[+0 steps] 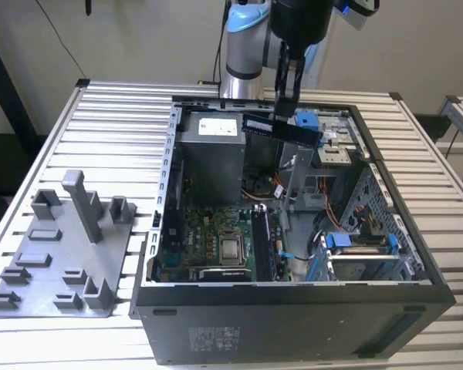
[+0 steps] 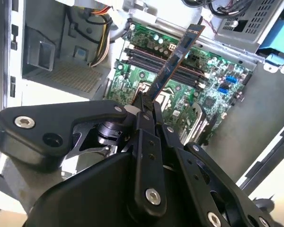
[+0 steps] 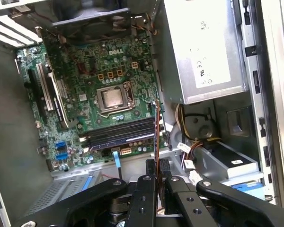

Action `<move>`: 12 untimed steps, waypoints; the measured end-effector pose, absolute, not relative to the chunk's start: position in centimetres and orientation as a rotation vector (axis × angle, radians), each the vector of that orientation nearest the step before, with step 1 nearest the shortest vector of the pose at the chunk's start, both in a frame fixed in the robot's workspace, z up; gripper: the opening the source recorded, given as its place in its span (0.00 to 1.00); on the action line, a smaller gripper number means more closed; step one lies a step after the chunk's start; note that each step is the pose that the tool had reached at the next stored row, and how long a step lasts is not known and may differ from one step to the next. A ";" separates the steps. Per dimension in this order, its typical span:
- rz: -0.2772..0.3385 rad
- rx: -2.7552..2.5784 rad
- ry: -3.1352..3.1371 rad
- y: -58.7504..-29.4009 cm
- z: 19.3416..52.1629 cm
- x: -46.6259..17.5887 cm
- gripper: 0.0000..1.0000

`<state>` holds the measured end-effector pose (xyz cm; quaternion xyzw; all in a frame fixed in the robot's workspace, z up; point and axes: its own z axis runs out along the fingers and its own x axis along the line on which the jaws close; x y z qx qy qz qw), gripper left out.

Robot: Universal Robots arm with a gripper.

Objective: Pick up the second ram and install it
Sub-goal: 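Insert the second ram into the second slot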

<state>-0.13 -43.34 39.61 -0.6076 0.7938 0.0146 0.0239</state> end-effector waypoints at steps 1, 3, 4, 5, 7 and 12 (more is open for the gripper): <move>0.045 -1.861 2.471 -43.3 39.6 -0.1 0.14; 0.043 -1.820 2.501 -43.3 39.6 -0.1 0.14; 0.043 -1.799 2.515 -43.3 39.6 -0.1 0.14; 0.042 -1.777 2.531 -43.3 39.6 -0.1 0.14; 0.041 -1.736 2.559 -43.3 39.6 -0.1 0.14; 0.038 -1.629 2.627 -43.3 39.5 -0.1 0.14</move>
